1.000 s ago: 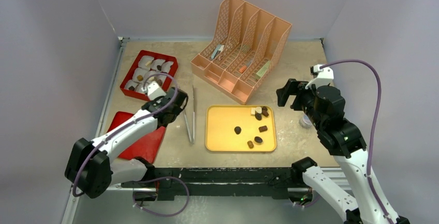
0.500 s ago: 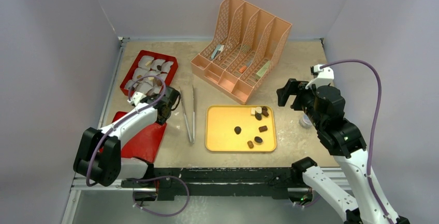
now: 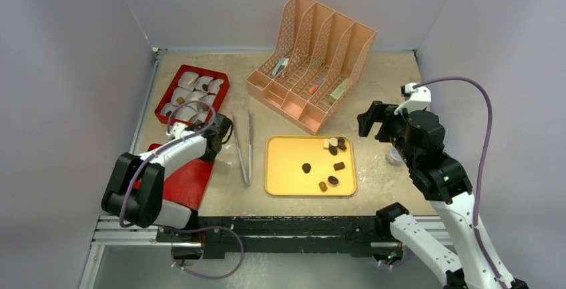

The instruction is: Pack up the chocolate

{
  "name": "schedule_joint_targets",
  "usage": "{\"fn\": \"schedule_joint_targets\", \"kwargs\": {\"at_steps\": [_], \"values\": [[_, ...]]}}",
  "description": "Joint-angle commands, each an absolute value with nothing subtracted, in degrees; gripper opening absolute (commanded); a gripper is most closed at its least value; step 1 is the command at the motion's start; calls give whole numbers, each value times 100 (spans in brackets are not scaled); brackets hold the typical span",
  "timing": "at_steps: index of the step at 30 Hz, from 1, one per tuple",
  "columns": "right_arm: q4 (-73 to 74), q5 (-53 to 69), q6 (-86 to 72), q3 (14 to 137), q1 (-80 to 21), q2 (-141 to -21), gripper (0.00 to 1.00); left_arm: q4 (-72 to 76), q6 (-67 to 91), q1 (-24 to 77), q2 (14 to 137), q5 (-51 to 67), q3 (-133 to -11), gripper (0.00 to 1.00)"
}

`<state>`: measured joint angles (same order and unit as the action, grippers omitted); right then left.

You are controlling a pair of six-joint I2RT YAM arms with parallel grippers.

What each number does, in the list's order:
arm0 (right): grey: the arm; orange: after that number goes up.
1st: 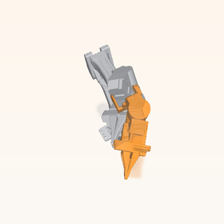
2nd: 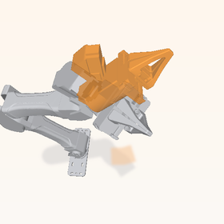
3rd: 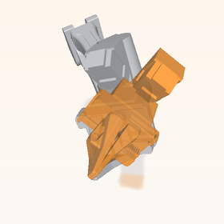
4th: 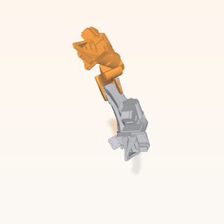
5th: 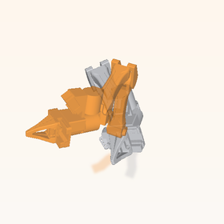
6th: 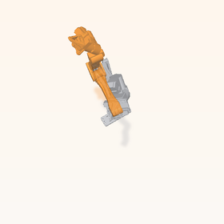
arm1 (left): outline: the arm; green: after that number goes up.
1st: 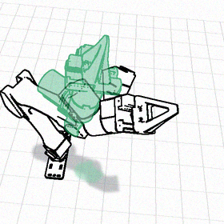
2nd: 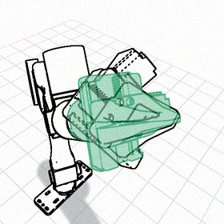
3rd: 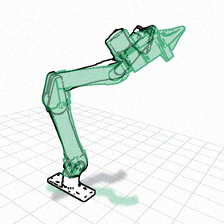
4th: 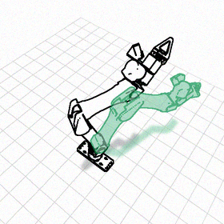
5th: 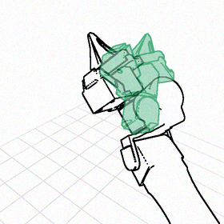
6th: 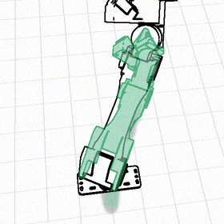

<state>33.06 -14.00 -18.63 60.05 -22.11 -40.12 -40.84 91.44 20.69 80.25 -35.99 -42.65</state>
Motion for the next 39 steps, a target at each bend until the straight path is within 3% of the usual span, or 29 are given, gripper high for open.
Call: {"fn": "schedule_joint_targets", "kwargs": {"at_steps": [1,10,12,13,23,34,39], "values": [[3024,-1429,-1907,6104,-2197,-4063,96,-3814,9304,2033,8314,-3540,-4168,20],[2970,-1380,-1934,6104,-2197,-4106,96,-3546,9247,2030,8763,-3381,-4138,19],[2958,-1389,-1955,6108,-2197,-4113,95,-3569,9238,2030,8765,-3325,-4119,1],[2947,-1370,-1959,6108,-2197,-4124,95,-3632,9246,2030,8740,-3291,-4125,0],[2589,-596,-2067,6202,-2197,-4437,90,-4835,9311,2030,7432,-3314,-4740,0],[988,637,-2614,5944,-2230,-5308,82,-5129,9377,2030,6068,-2902,-4911,0],[216,479,-3336,5693,-2715,-5970,79,-5342,9492,2030,5691,-2933,-5122,0]]}}
